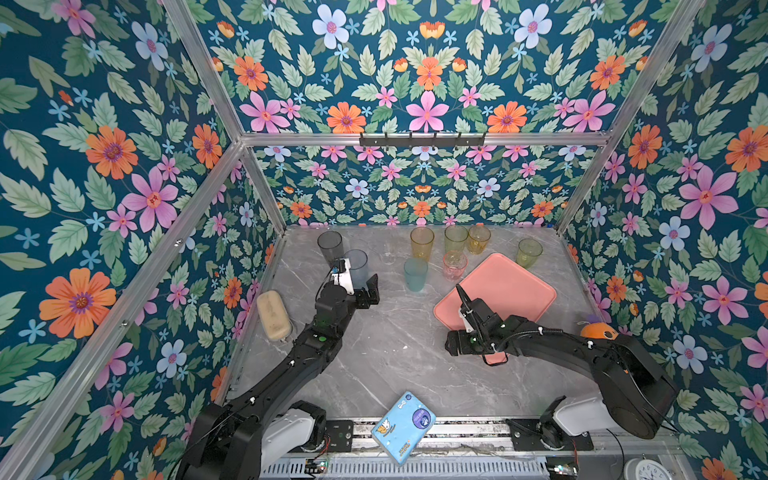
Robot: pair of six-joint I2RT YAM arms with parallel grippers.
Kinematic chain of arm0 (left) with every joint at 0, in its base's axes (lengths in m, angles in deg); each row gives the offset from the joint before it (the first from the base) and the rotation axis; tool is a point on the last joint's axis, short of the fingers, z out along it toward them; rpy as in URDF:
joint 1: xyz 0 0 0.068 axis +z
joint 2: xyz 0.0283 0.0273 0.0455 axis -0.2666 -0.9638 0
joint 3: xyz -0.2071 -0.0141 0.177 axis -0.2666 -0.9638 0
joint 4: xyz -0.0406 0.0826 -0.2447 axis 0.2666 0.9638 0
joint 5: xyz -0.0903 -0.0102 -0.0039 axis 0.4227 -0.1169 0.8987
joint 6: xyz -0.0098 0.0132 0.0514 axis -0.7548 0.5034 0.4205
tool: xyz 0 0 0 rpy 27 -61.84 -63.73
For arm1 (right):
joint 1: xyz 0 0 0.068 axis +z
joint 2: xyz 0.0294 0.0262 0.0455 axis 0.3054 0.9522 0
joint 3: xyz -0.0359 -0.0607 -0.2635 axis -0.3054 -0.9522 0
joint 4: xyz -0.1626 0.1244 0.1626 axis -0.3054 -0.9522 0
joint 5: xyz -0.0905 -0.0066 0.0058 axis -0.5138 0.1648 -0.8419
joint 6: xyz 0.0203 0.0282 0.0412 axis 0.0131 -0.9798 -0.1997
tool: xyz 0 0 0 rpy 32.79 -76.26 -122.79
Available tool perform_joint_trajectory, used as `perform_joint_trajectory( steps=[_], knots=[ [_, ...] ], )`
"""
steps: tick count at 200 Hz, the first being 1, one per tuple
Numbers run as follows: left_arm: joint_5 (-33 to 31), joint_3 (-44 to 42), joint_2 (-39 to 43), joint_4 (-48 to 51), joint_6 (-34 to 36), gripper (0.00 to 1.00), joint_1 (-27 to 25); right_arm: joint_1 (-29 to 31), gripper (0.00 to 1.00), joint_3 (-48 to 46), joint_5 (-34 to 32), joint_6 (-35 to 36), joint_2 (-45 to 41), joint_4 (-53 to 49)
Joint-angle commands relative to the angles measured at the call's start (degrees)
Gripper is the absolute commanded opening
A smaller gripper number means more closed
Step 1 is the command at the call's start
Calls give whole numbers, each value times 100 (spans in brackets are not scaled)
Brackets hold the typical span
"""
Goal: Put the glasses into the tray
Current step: 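Grip the pink tray's edge with the right gripper and drag it toward the robot, then reach the left gripper to the tray edge while the right gripper holds the tray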
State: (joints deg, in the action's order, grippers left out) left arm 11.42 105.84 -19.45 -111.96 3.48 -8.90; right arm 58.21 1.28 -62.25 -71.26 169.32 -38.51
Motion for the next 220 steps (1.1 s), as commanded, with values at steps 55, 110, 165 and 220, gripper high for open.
perform_joint_trajectory(
  steps=[55,110,165,220],
  knots=[
    [-168,61,-70,-10,-119,100,10,699,91,105,250,-818,121,221],
    [63,-36,-368,-54,-536,100,174,833,91,270,879,-1126,701,1290],
    [130,-1,-471,296,-800,100,315,1183,91,878,1226,-1178,1396,1812],
    [393,-1,-468,635,-867,100,414,1396,90,1548,1472,-994,1903,1890]
  ],
)
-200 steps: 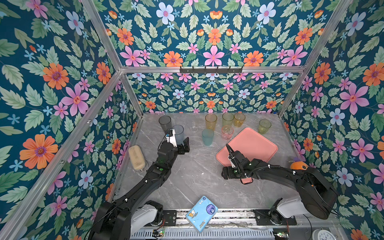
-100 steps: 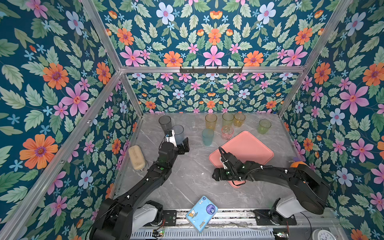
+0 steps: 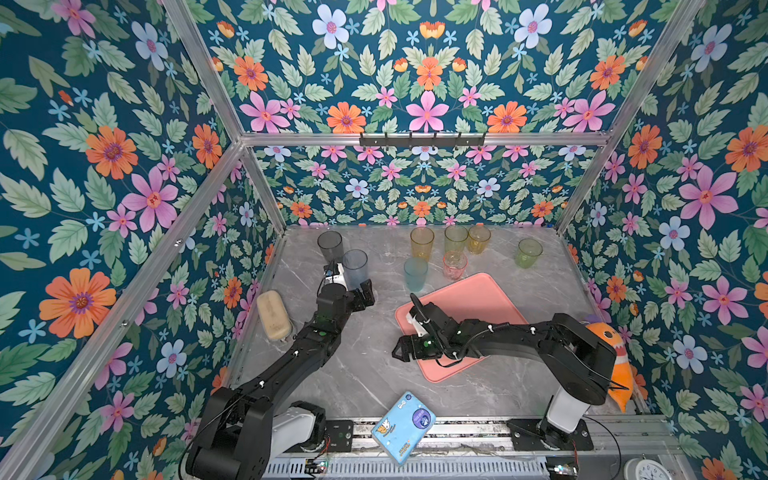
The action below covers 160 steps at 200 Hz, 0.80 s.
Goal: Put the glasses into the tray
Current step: 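Reach the left gripper to the tray edge while the right gripper holds the tray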
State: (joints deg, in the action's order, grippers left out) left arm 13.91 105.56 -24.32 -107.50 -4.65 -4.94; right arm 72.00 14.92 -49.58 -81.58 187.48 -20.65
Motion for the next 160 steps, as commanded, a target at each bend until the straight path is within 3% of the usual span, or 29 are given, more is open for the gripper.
perform_joint_trajectory(
  steps=[1,59,112,137,160],
  knots=[
    [149,28,22,202,-53,100,19,18,90,197,213,42,84,101],
    [450,127,110,712,-173,97,19,10,90,629,282,430,-49,-173],
    [812,662,-152,1655,-901,85,-109,-114,91,458,-1092,1212,-1088,-806],
    [703,867,-340,2141,-1240,82,-344,-394,91,252,-1513,1408,-1580,-896],
    [645,1127,-653,2497,-1637,80,-866,-814,93,-65,-1786,1426,-2041,-759]
  ],
)
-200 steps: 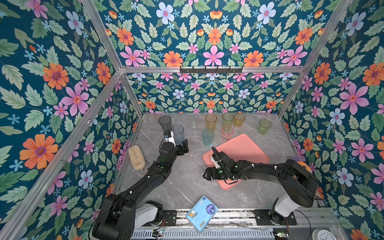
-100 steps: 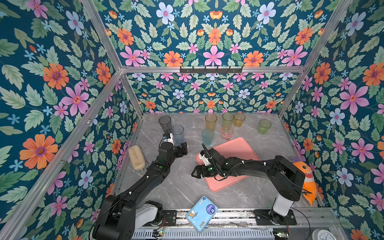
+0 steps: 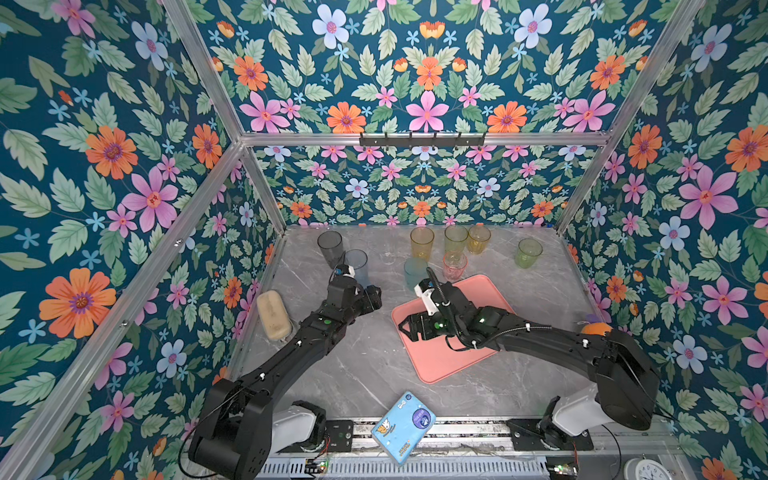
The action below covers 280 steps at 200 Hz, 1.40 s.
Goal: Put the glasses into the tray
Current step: 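Reach the left gripper to the tray edge while the right gripper holds the tray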
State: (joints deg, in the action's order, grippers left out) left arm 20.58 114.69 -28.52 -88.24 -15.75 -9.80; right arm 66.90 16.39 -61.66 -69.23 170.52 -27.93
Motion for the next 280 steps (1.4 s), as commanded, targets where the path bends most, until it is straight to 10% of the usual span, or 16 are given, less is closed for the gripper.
perform_joint_trajectory(
  steps=[1,96,280],
  knots=[
    [-30,227,-250,586,-547,79,-395,-328,93,-224,-584,191,-361,-20],
    [-1658,1495,-1621,2519,-1314,71,-2650,-1006,95,-550,-1048,261,-854,78],
    [-1226,1180,-2235,2341,-1516,53,-3071,-1307,95,-59,-1329,272,-516,-367]
  ],
)
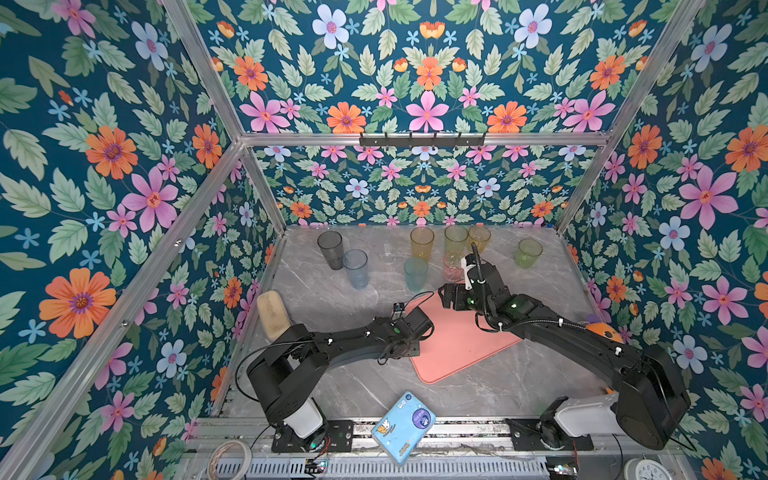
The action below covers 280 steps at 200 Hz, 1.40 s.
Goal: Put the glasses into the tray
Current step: 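Reach the left gripper to the tray edge while the right gripper holds the tray, then slide the pink tray with both grippers to the table center nearer the robot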
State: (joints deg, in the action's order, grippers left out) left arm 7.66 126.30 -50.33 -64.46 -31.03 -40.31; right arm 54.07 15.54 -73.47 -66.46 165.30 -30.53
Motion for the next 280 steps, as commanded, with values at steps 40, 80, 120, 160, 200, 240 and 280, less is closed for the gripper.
perform_joint_trajectory(
  steps=[40,80,120,160,200,240,280],
  knots=[
    [63,37,-135,-38,52,43,-25,-136,95,18,44,-76,12,-160],
    [49,54,-197,-11,71,33,-22,-140,95,9,40,-60,-29,-178],
    [-4,63,-211,25,141,20,-5,-157,95,8,43,-52,-46,-211],
    [44,54,-247,16,235,9,75,-166,95,17,27,-48,-44,-266],
    [49,-32,-193,16,340,6,178,-178,95,19,14,-37,-76,-330],
    [-3,-129,-48,16,515,4,361,-187,95,35,18,-27,-94,-366],
    [106,-294,105,24,830,4,662,-185,95,44,26,-31,-100,-393]
  ],
)
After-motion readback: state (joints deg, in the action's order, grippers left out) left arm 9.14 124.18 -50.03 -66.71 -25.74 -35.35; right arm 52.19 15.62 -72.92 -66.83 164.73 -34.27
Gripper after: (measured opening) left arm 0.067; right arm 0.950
